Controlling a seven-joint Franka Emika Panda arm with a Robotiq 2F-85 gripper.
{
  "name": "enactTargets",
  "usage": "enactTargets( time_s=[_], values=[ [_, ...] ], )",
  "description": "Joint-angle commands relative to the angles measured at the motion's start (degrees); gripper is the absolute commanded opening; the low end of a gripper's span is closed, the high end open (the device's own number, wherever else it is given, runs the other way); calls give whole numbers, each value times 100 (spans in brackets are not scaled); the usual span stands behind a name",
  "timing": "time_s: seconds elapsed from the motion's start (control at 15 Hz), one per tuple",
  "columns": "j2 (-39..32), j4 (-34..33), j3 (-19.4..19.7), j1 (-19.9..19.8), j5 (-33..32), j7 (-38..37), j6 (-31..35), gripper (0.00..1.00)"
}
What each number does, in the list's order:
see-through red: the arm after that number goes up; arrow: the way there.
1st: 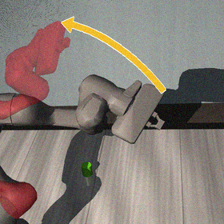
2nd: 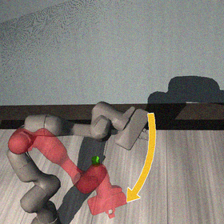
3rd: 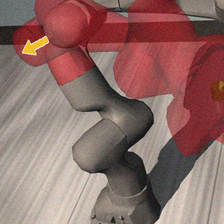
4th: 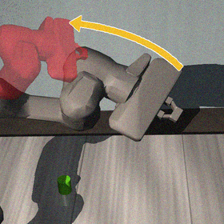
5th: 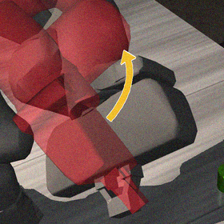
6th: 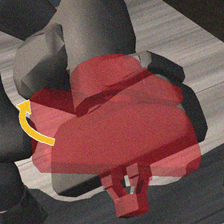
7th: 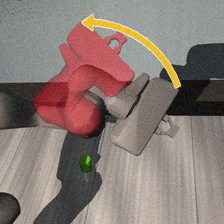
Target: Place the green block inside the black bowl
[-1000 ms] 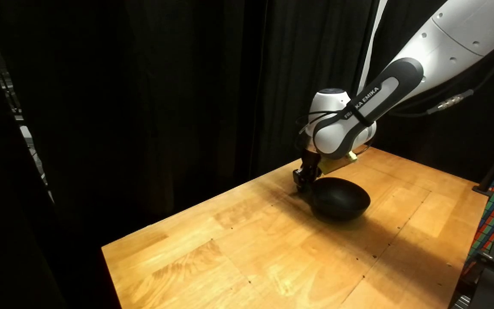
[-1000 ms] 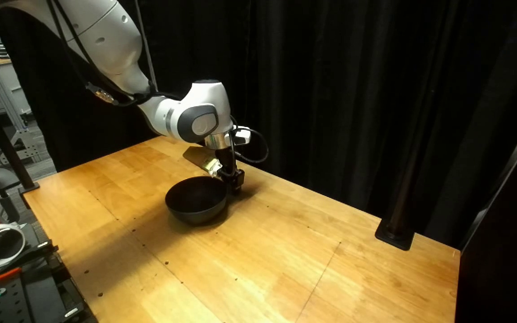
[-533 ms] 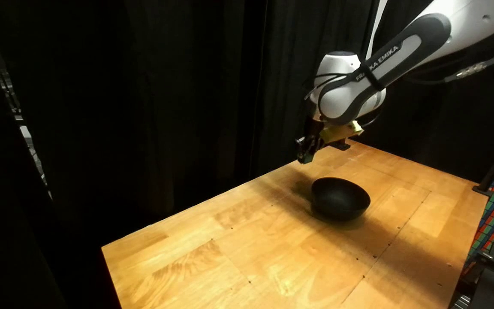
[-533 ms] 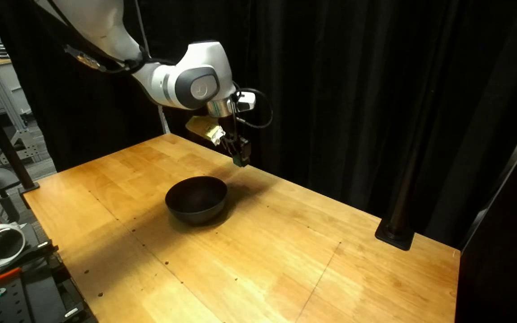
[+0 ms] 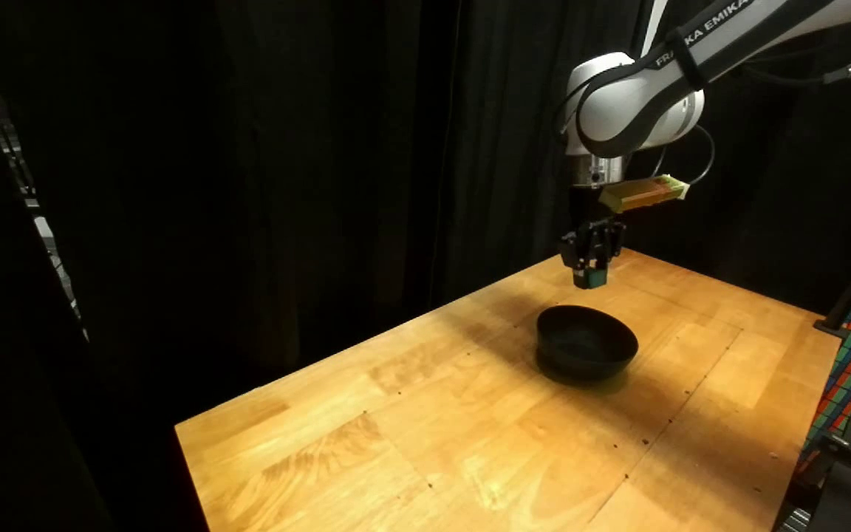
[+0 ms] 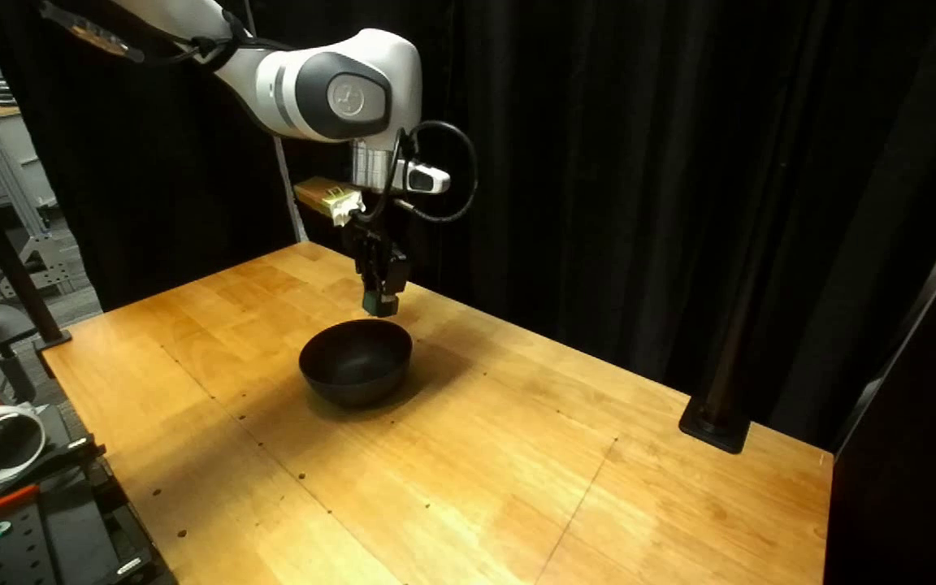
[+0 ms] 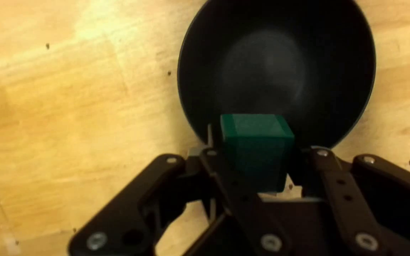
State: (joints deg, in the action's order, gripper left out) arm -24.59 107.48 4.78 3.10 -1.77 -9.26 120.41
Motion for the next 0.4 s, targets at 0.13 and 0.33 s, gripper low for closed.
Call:
enactTargets(
  time_s=[0.13, 0.33],
  values=[
    [306, 354, -249, -303, 612, 128, -462, 74],
    [793, 567, -173, -403, 668, 111, -638, 97]
  ],
)
